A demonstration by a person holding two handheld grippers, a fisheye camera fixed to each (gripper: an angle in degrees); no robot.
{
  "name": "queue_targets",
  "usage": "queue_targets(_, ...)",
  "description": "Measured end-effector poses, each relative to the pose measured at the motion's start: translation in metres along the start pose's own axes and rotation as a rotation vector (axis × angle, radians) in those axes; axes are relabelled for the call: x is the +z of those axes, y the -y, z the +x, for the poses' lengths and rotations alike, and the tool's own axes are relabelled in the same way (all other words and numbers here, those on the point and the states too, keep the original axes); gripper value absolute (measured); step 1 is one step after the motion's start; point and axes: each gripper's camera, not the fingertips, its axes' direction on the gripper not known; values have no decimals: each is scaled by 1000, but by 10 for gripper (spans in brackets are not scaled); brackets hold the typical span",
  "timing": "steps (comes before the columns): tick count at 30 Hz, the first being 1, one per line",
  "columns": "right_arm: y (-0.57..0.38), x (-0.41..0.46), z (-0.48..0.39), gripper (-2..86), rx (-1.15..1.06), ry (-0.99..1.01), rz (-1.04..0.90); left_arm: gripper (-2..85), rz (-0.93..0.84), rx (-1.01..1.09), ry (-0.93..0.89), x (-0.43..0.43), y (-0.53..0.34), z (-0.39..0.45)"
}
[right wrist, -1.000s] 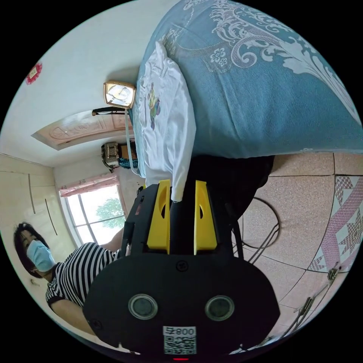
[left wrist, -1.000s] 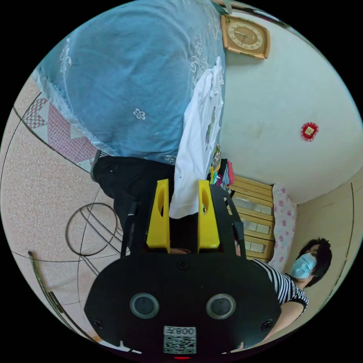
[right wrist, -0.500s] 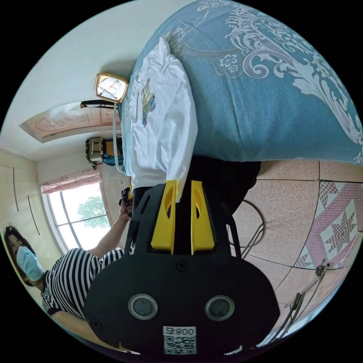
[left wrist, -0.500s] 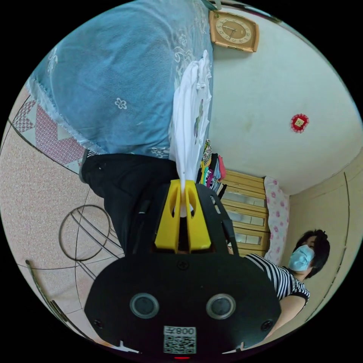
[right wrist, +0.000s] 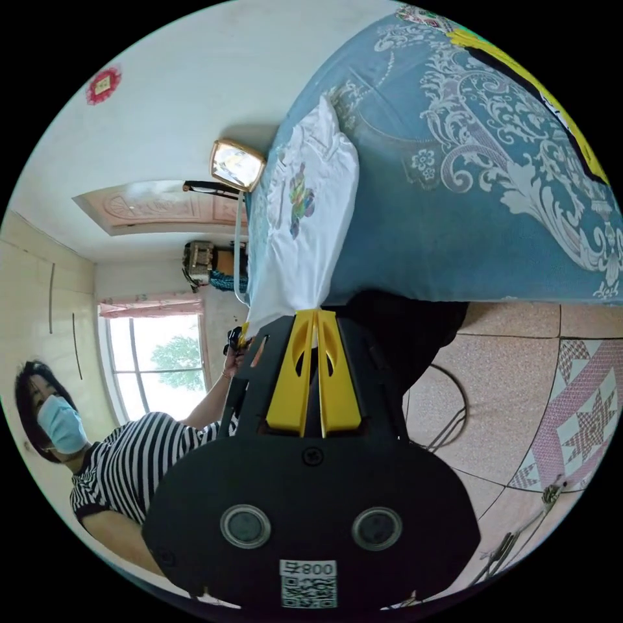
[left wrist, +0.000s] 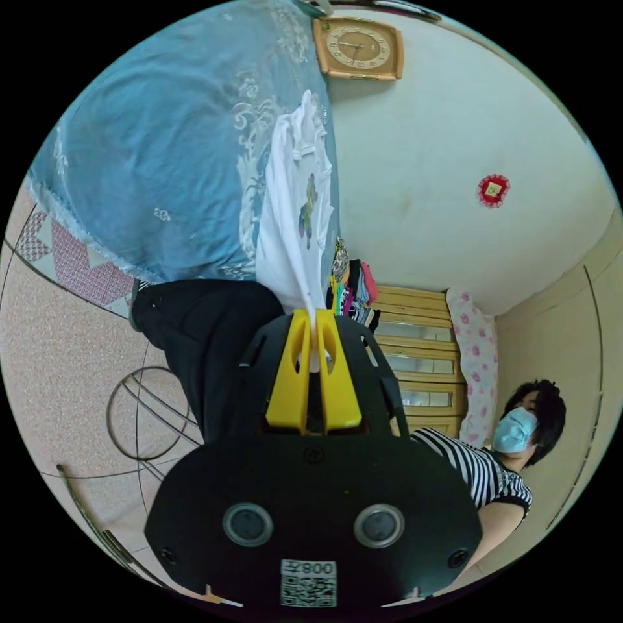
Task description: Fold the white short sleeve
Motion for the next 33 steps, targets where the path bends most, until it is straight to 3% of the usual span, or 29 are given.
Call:
queue_targets(16,-44,-49,-5,4,-90,131,56,17,18,88,-10,-18,-63,53)
queue_targets(33,-87,-67,9,4,17,180,14,17,-35,15,-1,8,-98,62)
